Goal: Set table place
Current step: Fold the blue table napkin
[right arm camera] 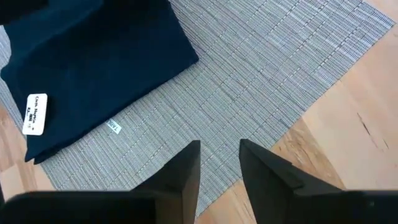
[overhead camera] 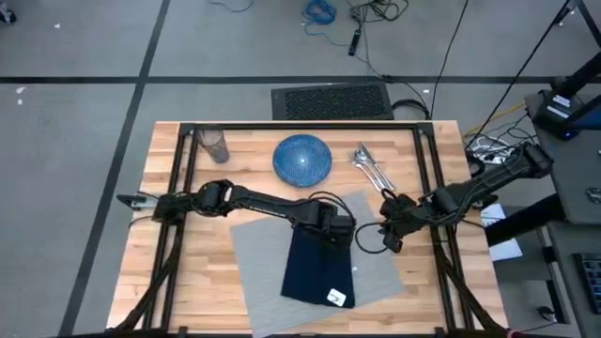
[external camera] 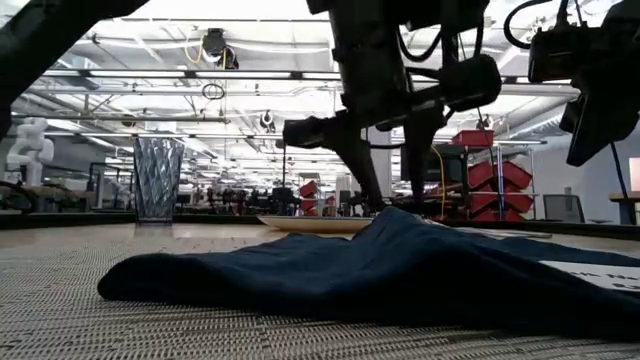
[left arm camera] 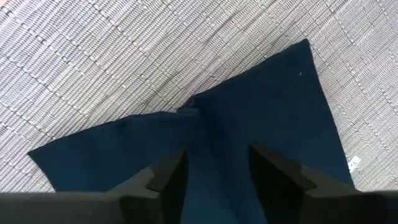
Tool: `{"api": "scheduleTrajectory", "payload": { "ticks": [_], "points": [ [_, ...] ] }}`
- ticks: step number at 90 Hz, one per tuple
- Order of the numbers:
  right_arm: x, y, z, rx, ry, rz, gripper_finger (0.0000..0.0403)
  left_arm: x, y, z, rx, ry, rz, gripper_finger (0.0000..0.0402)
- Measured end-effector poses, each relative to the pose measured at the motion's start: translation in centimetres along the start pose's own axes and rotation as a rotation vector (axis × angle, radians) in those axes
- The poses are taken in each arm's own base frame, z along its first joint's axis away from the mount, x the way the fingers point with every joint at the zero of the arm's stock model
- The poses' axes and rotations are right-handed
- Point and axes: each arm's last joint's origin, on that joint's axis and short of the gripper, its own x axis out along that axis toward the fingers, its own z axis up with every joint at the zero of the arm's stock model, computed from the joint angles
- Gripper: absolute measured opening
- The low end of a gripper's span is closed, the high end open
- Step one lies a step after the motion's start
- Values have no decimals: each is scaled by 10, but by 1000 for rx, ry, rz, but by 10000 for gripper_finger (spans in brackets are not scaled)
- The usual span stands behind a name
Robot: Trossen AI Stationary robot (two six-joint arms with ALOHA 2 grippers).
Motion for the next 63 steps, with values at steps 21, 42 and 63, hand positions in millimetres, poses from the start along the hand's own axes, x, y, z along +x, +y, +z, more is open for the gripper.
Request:
{"api": "scheduleTrajectory", "payload": {
  "ticks": [21,42,63],
  "points": [
    [0,-1,0,-3,3,-5,100,19,4,-2,19,39,62,149],
    [0,-1,-1,-6,11,-14,100,24,6,-3,19,47,91,148],
    [0,-1,-1,-12,11,-13,100,26,7,-3,-30,55,96,90]
  ]
}}
